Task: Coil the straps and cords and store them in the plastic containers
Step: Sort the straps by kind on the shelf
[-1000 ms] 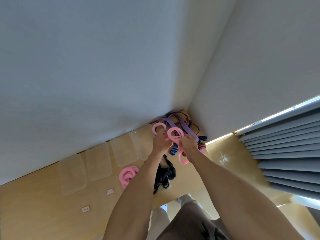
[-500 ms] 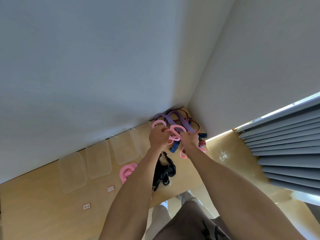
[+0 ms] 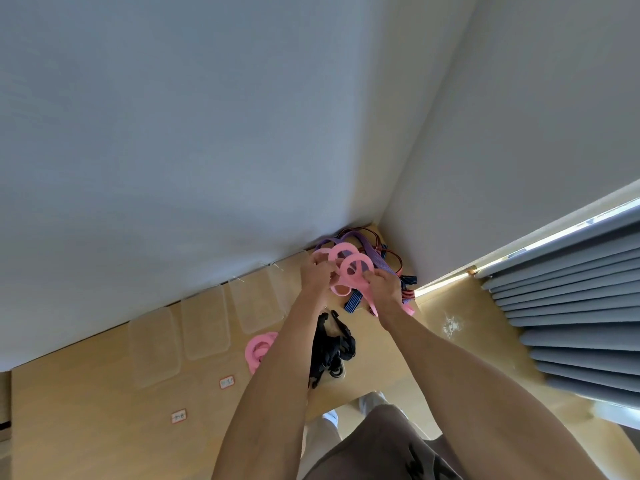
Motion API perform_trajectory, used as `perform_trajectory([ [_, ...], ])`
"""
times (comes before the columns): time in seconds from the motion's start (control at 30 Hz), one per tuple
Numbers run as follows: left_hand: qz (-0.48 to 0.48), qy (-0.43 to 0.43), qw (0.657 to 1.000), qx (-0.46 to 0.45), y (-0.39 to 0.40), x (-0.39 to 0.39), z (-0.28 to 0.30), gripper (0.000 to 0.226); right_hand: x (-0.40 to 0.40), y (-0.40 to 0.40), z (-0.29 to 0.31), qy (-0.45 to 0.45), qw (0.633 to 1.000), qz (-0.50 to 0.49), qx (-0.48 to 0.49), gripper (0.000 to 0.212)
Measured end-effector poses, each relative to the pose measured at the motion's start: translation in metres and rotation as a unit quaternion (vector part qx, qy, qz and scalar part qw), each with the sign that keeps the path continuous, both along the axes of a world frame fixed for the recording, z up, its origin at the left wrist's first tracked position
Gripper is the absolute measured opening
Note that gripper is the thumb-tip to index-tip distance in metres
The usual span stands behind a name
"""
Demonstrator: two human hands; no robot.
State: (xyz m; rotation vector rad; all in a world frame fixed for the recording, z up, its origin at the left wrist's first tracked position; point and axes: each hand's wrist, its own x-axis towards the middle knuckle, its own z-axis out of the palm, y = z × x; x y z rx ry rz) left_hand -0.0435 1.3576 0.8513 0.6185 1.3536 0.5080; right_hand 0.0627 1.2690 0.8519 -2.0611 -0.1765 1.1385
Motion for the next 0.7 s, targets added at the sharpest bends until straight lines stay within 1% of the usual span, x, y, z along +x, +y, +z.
perform_trajectory([
  [0.13, -0.054, -0.028, 0.998, -0.013, -0.006, -0.005, 0.005, 0.037, -0.002, 0.007, 0.016, 0.03, 0.998, -0.039, 0.043, 0.017],
  [0.2, -0.072, -0.053, 0.996, -0.007, -0.011, -0.009, 0.013, 0.039, -0.006, 0.012, 0.023, 0.03, 0.998, -0.022, 0.053, 0.018],
  [0.3, -0.059, -0.094, 0.994, 0.013, -0.016, -0.016, 0.027, 0.036, -0.016, 0.014, 0.029, -0.029, 0.997, 0.037, 0.068, 0.021],
  [0.37, -0.04, -0.106, 0.994, 0.006, -0.017, -0.02, 0.034, 0.031, -0.025, 0.012, 0.031, -0.077, 0.992, 0.061, 0.082, 0.026],
  [0.4, -0.025, -0.112, 0.993, -0.007, -0.016, -0.022, 0.037, 0.027, -0.03, 0.011, 0.031, -0.093, 0.99, 0.066, 0.088, 0.025],
  [0.43, -0.019, -0.109, 0.994, -0.014, -0.015, -0.025, 0.041, 0.027, -0.034, 0.009, 0.031, -0.098, 0.989, 0.064, 0.085, 0.018],
  [0.47, -0.023, -0.1, 0.995, -0.007, -0.014, -0.028, 0.043, 0.027, -0.039, 0.007, 0.034, -0.092, 0.991, 0.058, 0.084, 0.009],
  [0.5, -0.041, -0.076, 0.996, 0.016, -0.014, -0.031, 0.045, 0.024, -0.044, 0.005, 0.036, -0.08, 0.992, 0.047, 0.085, 0.018],
  [0.57, -0.07, -0.037, 0.995, 0.065, -0.016, -0.038, 0.047, 0.017, -0.052, 0.0, 0.04, -0.06, 0.994, 0.038, 0.081, 0.044],
  [0.6, -0.07, -0.033, 0.994, 0.079, -0.017, -0.043, 0.048, 0.017, -0.055, -0.003, 0.041, -0.05, 0.995, 0.038, 0.076, 0.051],
  [0.63, -0.061, -0.038, 0.994, 0.084, -0.018, -0.047, 0.049, 0.016, -0.057, -0.005, 0.043, -0.033, 0.996, 0.042, 0.074, 0.05],
  [0.7, -0.027, -0.062, 0.995, 0.076, -0.019, -0.056, 0.053, 0.014, -0.06, -0.013, 0.043, 0.025, 0.993, 0.07, 0.088, 0.039],
])
